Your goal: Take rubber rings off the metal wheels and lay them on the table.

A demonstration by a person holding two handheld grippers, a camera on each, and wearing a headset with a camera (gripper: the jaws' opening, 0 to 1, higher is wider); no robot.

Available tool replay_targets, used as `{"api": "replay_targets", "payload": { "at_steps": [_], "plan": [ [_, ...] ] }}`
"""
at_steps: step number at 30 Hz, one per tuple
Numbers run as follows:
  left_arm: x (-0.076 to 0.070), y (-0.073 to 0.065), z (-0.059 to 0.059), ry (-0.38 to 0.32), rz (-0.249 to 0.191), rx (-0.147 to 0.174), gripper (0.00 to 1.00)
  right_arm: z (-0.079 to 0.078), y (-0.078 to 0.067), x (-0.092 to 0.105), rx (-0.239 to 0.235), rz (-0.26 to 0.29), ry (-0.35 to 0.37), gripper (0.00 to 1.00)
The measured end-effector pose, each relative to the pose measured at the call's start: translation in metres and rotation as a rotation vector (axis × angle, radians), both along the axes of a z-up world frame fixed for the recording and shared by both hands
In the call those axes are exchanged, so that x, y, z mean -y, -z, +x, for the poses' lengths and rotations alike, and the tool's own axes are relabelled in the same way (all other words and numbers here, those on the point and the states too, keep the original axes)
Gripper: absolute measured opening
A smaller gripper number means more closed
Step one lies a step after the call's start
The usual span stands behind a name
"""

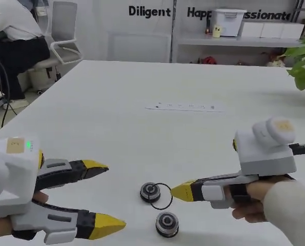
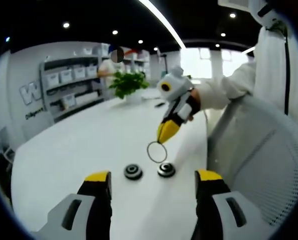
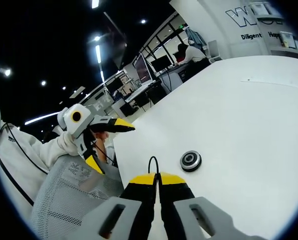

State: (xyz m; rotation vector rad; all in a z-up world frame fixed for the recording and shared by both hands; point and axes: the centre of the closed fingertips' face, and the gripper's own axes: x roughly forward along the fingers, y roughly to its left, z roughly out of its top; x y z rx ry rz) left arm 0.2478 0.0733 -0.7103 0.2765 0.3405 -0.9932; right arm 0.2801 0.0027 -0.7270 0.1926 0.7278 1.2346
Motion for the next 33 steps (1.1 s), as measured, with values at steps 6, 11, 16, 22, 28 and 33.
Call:
{"api": "replay_targets", "payload": {
  "at_steps": [6,11,16,22,28,33],
  "plan": [
    [0.003,0.008,-0.003,0.020,0.016,-0.024,0.75,-0.002,-0.003,-0.007,-0.011,0.023,0.008,0.00],
    [0.000,0.010,-0.001,0.013,0.010,-0.030,0.78,-0.009,-0.001,-0.014,-0.012,0.013,-0.017,0.00],
    [-0.001,0.013,-0.001,0.017,0.001,-0.042,0.79,-0.007,-0.002,-0.020,-0.019,0.011,-0.013,0.00],
    [-0.003,0.013,-0.001,0.019,-0.003,-0.040,0.79,-0.003,-0.006,-0.035,-0.023,0.019,0.003,0.00],
    [-0.004,0.008,0.000,0.011,-0.020,-0.026,0.80,0.000,-0.007,-0.046,-0.036,0.014,0.021,0.00],
    [-0.004,0.008,0.000,0.011,-0.021,-0.028,0.80,-0.004,-0.001,-0.054,-0.044,-0.042,0.012,0.00]
  ]
}}
